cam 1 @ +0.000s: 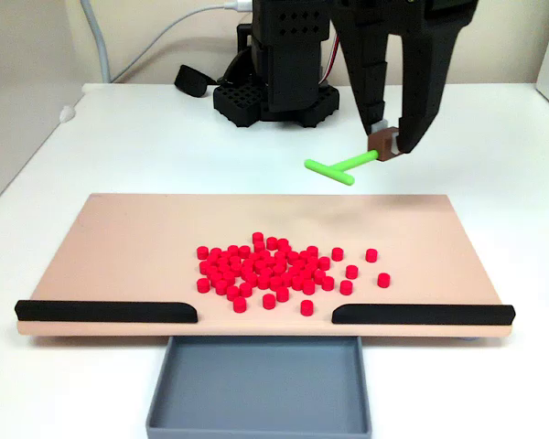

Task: Push granules from left to the grey container

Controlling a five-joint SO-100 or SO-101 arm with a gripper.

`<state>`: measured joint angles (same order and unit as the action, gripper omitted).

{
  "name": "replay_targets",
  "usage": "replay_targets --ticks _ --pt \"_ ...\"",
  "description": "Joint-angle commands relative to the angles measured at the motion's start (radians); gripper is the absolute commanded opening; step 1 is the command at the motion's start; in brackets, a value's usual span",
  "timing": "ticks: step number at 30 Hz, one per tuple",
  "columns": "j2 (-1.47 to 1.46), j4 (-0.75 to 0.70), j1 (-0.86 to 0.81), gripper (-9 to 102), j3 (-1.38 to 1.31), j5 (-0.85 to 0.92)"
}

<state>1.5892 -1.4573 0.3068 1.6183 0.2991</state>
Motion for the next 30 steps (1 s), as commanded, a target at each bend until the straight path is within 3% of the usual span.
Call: replay_targets --ticks 1,20,30 --pt "-0.043 -0.012 0.034 0 -0.08 -0.074" --pt "-0.38 -0.14 0.13 0 -0.514 -0.391" --pt "-0.431 -0.146 0.12 0 -0.558 -0.454"
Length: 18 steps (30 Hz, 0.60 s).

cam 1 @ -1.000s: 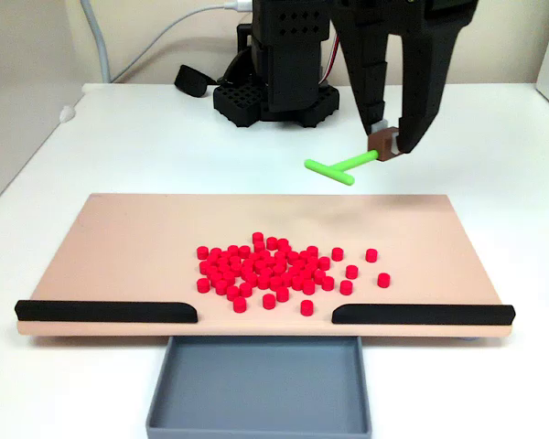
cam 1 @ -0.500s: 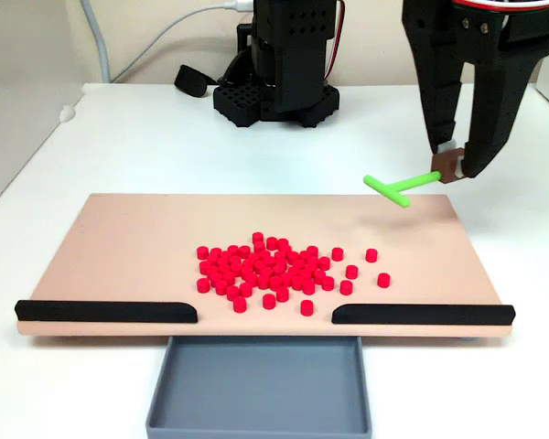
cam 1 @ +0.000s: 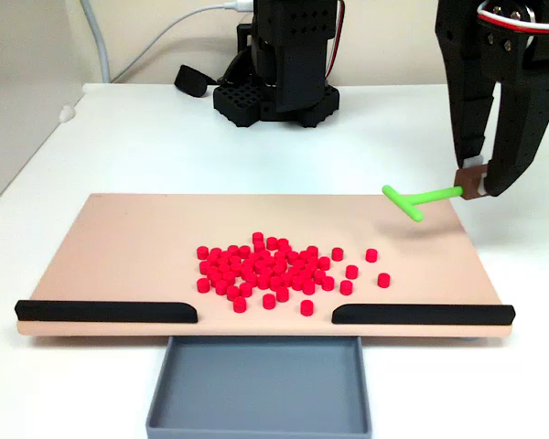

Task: Push granules from left to the grey container

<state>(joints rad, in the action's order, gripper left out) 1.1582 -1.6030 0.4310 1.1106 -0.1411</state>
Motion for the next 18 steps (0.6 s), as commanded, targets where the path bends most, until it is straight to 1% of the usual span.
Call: replay_targets --ticks 1,18 --pt "-0.011 0.0 -0.006 0 -0.071 -0.02" --pt "-0.198 0.0 -0.034 0 -0.264 -0.091"
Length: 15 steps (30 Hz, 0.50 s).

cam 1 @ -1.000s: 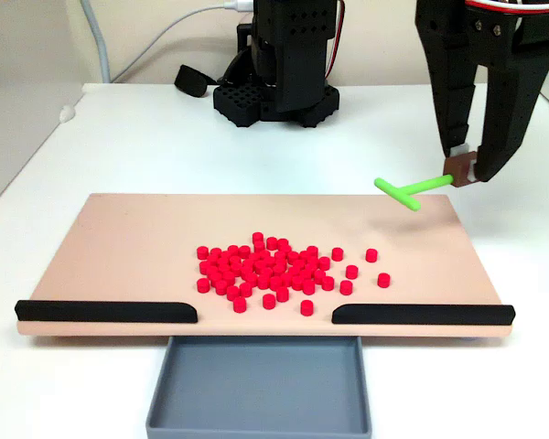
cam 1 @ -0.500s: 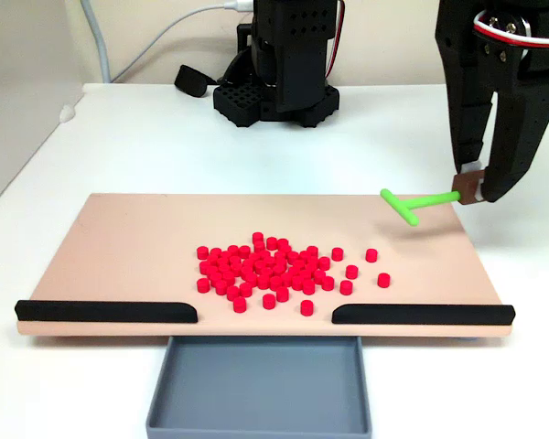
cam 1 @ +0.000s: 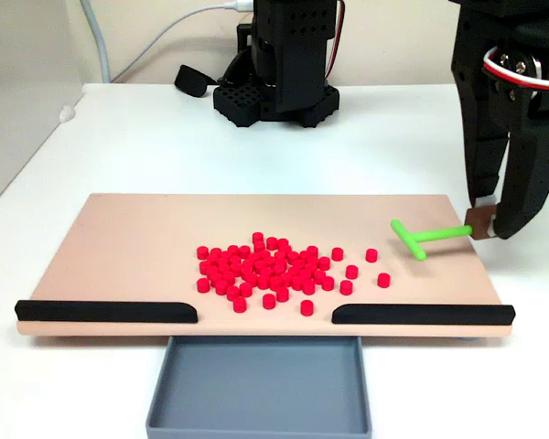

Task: Push granules from left to the grey container

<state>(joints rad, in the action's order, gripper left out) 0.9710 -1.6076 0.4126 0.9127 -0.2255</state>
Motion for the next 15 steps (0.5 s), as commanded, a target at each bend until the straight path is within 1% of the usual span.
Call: replay_targets --ticks 1,4,15 --pt "-0.026 0.005 -0.018 0 -0.086 -0.008" --pt "-0.058 0.005 -0.025 0 -0.124 -0.008" --pt "-0.078 0.005 -0.028 0 -0.126 -0.034"
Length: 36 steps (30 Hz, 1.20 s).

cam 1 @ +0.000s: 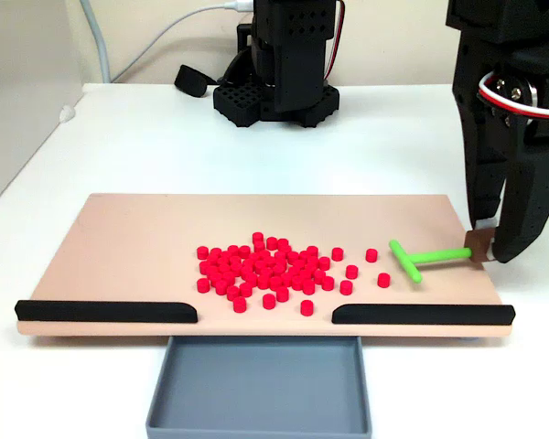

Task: Push granules from left to the grey container

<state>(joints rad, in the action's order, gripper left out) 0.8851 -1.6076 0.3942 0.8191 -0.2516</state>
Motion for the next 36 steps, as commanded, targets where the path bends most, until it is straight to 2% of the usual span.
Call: replay_targets --ticks 1,36 --pt "0.006 0.005 -0.009 0 -0.032 -0.011" --pt "-0.029 -0.008 -0.038 0 -0.031 -0.029"
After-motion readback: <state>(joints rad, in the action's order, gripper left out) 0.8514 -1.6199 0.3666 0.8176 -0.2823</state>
